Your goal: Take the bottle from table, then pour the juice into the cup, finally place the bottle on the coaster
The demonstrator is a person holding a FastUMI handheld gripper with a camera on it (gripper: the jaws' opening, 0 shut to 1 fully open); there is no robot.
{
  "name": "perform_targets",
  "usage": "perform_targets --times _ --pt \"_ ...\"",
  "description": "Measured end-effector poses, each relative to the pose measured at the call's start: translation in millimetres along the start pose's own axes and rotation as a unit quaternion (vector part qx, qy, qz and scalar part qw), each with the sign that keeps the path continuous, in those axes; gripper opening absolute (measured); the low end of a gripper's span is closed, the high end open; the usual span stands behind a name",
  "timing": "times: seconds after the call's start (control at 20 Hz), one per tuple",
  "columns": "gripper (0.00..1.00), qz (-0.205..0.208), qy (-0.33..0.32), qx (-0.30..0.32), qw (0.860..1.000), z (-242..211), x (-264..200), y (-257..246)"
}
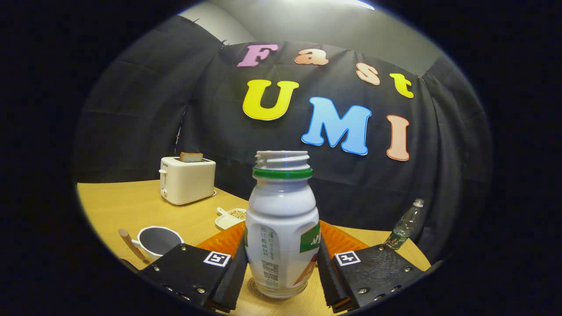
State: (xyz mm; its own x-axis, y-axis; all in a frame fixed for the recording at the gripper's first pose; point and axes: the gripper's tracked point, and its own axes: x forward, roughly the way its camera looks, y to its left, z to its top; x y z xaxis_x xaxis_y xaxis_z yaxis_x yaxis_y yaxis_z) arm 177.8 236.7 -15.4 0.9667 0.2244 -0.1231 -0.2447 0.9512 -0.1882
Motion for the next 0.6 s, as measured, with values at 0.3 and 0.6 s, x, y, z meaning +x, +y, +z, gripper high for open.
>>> perform_targets --times 0.3,0.6 --pt "0.72 0.003 0.005 0.046 0.999 -3.5 9.1 -8.8" --pt "0.72 0.003 0.008 0.06 0.998 -10.8 14.8 -14.1"
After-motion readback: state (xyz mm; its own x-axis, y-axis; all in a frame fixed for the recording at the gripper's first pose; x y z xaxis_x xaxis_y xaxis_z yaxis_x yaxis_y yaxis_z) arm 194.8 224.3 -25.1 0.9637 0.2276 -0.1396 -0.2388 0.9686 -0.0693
